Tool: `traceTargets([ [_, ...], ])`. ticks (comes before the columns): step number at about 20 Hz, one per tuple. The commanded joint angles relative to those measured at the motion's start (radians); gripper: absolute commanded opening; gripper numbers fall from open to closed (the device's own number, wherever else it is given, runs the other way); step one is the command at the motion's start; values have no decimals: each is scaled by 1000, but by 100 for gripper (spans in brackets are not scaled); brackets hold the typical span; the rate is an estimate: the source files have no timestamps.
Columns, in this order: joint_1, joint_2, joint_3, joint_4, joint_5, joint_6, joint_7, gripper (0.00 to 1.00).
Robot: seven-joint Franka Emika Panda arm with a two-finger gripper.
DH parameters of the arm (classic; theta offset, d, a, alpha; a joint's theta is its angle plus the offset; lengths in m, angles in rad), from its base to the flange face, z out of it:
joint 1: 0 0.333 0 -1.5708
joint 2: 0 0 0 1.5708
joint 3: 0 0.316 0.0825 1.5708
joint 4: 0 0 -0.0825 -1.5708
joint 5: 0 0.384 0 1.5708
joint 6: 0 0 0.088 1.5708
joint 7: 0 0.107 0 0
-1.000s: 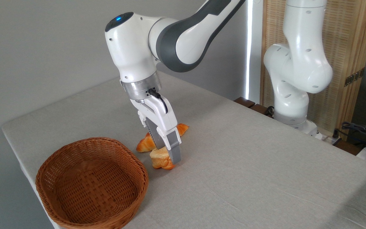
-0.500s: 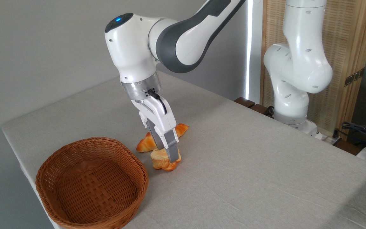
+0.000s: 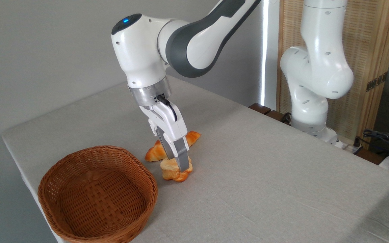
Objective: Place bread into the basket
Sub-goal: 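Lift the bun and carry it over the wicker basket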
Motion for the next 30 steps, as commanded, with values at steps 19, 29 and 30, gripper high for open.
traceTargets([
  [19, 3, -39, 12, 205, -111, -60, 26, 31],
  [29, 8, 56, 12, 208, -94, 287, 19, 100],
  [30, 8, 59, 12, 208, -94, 288, 17, 100],
])
